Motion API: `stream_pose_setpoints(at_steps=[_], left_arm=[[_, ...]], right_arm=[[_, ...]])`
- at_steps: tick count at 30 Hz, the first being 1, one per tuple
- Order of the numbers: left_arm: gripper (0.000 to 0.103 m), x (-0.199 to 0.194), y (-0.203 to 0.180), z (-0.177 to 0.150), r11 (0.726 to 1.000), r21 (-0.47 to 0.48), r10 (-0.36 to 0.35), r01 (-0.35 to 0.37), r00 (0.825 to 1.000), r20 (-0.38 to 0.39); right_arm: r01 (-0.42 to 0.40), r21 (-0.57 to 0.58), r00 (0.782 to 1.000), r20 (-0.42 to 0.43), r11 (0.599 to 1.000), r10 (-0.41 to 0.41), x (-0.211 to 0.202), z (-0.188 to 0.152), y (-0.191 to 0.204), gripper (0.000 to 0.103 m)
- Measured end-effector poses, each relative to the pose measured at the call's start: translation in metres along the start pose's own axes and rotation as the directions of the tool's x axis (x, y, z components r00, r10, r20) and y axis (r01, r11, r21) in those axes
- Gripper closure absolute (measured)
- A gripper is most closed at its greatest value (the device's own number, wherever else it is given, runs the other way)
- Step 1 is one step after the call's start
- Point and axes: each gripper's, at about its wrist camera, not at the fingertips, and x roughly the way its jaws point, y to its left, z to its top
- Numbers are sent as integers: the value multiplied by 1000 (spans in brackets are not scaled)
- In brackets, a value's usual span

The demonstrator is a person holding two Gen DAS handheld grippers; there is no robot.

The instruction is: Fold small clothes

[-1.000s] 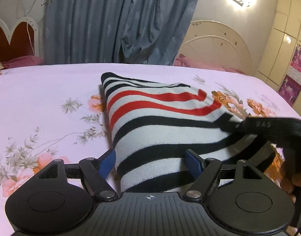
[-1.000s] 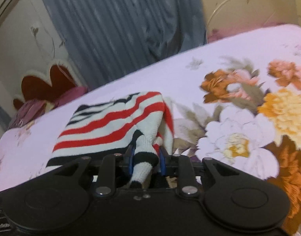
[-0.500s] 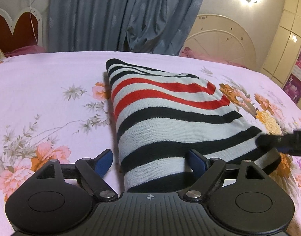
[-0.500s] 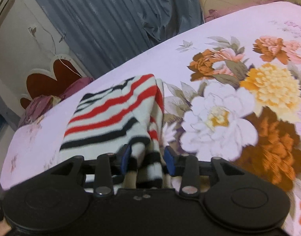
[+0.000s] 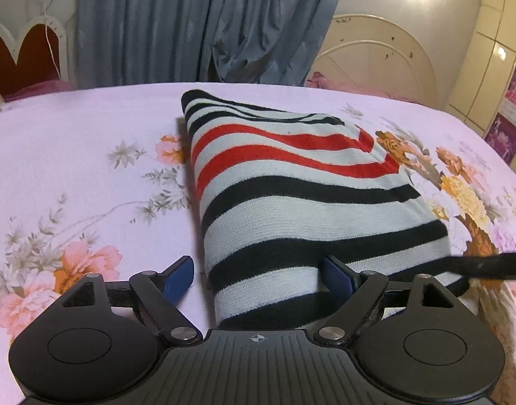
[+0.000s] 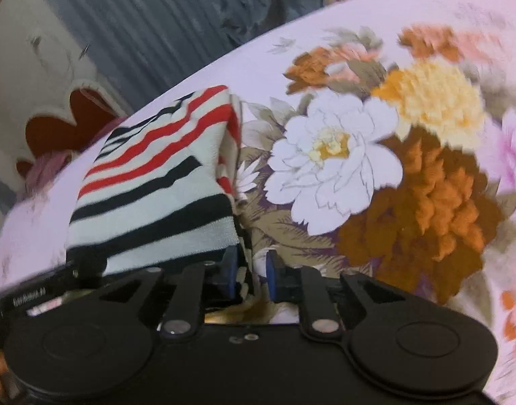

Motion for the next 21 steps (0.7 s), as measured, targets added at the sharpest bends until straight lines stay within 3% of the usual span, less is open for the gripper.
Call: stream_pose_setpoints(at_steps=[6, 12, 21], left_arm=[[21, -8, -6, 8, 1000, 3, 18, -18, 1000, 0], [21, -25, -16, 24, 1000, 7, -5, 4, 999, 54], [21, 0, -27, 50, 999, 43, 5, -7, 999, 50]], right_arm=[[-18, -44, 996, 91, 999, 22, -22, 23, 19, 81], [10, -191, 987, 159, 981, 21, -25, 45, 49, 77], [14, -270, 995, 98, 963, 13, 22, 56, 75, 77]])
